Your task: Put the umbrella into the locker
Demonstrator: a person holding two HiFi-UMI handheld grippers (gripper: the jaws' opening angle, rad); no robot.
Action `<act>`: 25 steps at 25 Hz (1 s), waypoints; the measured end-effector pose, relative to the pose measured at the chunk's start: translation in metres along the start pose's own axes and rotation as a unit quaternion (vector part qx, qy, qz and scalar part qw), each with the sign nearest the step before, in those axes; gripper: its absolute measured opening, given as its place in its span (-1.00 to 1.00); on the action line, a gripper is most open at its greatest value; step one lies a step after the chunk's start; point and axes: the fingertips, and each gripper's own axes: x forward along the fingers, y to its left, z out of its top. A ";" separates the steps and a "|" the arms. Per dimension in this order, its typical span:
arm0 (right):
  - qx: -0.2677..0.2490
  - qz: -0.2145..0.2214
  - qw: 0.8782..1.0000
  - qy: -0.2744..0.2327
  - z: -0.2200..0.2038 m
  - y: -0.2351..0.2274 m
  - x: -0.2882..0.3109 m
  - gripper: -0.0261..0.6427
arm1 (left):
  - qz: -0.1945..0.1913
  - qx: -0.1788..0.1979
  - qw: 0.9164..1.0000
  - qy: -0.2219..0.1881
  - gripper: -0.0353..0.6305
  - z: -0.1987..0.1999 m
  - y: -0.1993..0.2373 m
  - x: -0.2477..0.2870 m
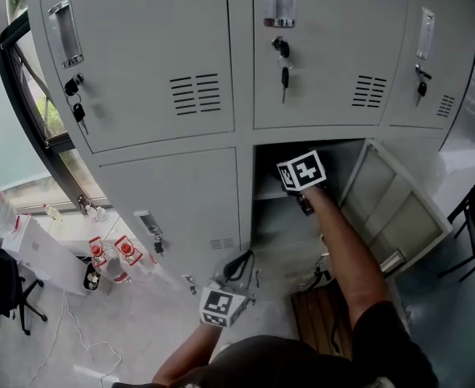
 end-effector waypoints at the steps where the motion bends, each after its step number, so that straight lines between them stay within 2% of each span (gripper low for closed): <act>1: -0.001 -0.003 1.000 -0.014 0.002 -0.001 -0.004 0.02 | 0.000 -0.001 1.000 0.000 -0.88 0.000 0.000 -0.001; 4: -0.006 -0.016 0.999 -0.050 0.005 -0.002 -0.021 0.09 | -0.001 0.000 1.000 0.006 -0.88 -0.003 0.000 -0.004; 11: -0.006 -0.024 0.990 -0.138 0.002 0.010 -0.077 0.10 | -0.001 -0.005 1.000 0.014 -0.88 -0.008 0.002 -0.005; 15: -0.013 -0.010 0.987 -0.159 -0.013 0.039 -0.115 0.10 | -0.001 -0.004 1.000 0.007 -0.88 -0.003 0.003 -0.001; 18: -0.034 -0.039 0.984 -0.172 -0.027 0.054 -0.131 0.09 | 0.003 0.003 1.000 0.000 -0.88 0.004 0.009 0.002; 21: -0.042 -0.050 0.982 -0.179 -0.042 0.071 -0.140 0.00 | 0.004 0.006 1.000 -0.006 -0.88 0.011 0.011 0.002; 25: -0.028 -0.058 0.980 -0.189 -0.059 0.086 -0.147 -0.25 | 0.006 0.007 1.000 -0.012 -0.88 0.019 0.014 0.002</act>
